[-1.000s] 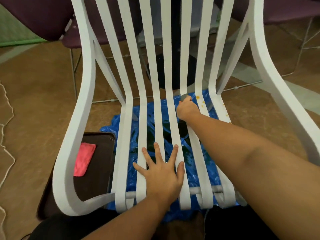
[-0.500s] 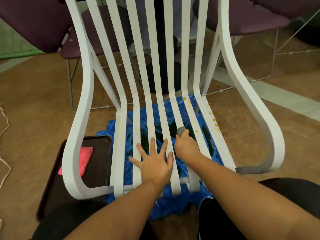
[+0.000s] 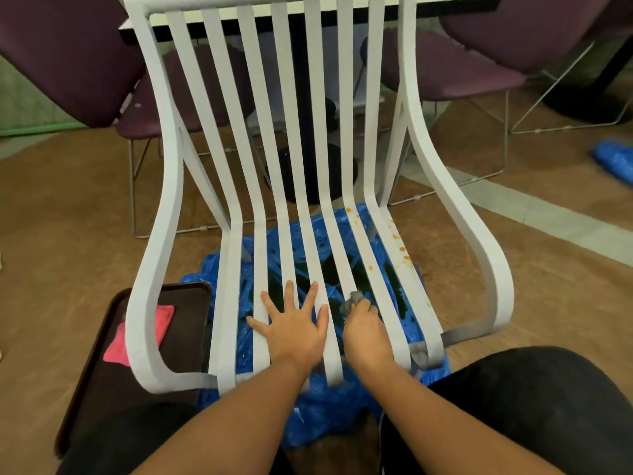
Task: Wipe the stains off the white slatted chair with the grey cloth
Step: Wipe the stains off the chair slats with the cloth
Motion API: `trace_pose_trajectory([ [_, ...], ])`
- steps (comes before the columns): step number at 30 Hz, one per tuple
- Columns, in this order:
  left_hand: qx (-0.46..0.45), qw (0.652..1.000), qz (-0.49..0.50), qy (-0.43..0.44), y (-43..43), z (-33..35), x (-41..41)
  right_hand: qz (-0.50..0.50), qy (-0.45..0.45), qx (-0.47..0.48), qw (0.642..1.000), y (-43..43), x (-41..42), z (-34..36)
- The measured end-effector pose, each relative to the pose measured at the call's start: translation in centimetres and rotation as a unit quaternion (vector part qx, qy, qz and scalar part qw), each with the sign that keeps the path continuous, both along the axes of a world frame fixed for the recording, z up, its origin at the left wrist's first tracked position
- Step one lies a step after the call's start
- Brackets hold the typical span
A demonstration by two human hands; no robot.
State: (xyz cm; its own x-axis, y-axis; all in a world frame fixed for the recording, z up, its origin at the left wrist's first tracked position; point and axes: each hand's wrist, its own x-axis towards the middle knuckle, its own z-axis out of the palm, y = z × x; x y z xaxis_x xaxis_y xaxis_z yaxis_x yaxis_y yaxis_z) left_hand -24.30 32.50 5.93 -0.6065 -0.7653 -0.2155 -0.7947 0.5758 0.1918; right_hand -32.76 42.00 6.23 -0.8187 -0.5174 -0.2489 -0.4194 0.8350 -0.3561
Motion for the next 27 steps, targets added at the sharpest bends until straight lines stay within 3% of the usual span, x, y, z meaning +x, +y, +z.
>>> trace_pose_trajectory([
  [7,0.003,1.000,0.000,0.006,-0.1,0.1,0.2,0.005,0.015,-0.012,1.000,0.0,-0.6,1.8],
  [12,0.004,1.000,0.000,0.005,-0.2,0.1,0.2,-0.064,-0.096,-0.005,0.993,-0.6,-2.9,4.5],
  [15,0.008,1.000,0.000,0.006,-0.2,0.2,0.1,-0.043,-0.135,0.016,0.990,-0.2,-5.2,7.0],
  [22,0.010,1.000,0.002,0.013,-0.1,0.3,0.2,-0.045,-0.084,-0.014,0.995,0.5,-8.8,11.9],
  [27,0.013,1.000,0.003,0.013,-0.1,0.3,0.2,0.010,-0.083,0.093,0.992,0.4,-8.0,11.0],
])
